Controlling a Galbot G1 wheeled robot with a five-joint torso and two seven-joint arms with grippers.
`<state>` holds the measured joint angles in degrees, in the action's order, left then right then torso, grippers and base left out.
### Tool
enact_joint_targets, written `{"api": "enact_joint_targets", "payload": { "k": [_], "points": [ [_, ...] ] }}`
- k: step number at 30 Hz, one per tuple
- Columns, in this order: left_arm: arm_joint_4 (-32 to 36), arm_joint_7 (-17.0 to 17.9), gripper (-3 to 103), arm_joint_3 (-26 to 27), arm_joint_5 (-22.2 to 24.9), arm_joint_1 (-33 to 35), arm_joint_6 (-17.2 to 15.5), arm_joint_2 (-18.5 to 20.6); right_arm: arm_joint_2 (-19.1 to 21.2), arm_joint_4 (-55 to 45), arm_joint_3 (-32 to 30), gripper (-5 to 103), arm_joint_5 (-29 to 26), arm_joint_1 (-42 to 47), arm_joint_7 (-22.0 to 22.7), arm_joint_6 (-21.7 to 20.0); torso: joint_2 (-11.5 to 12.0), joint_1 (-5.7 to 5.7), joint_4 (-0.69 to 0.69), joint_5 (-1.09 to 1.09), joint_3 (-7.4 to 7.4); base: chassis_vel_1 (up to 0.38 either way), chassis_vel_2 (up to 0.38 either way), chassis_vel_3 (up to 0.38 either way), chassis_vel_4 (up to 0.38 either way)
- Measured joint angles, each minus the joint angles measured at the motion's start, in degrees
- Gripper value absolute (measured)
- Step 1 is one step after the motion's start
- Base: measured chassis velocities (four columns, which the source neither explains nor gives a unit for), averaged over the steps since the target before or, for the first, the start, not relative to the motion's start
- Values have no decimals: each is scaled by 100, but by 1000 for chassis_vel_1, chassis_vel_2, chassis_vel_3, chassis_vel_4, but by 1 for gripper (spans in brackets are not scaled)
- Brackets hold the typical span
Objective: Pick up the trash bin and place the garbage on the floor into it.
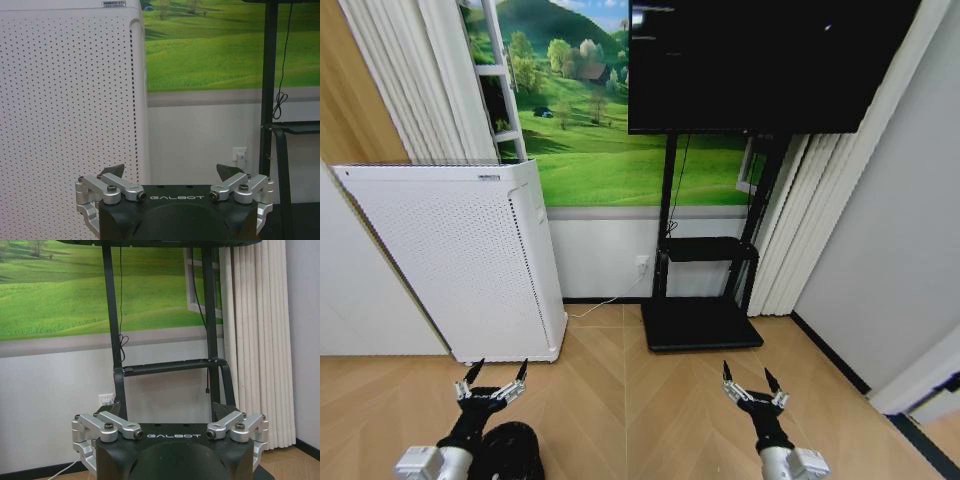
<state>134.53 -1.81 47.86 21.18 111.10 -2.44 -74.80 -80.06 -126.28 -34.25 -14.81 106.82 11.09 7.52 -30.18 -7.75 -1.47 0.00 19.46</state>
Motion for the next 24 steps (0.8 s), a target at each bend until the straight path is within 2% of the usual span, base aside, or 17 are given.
{"api": "enact_joint_targets", "payload": {
  "k": [24],
  "points": [
    [0, 0, 100, 0, 0, 0, 0, 0, 0, 0, 0, 100, 0, 0, 0, 0, -573, -233, 0, 0, 339, 0, 0, 0, 0]
  ]
}}
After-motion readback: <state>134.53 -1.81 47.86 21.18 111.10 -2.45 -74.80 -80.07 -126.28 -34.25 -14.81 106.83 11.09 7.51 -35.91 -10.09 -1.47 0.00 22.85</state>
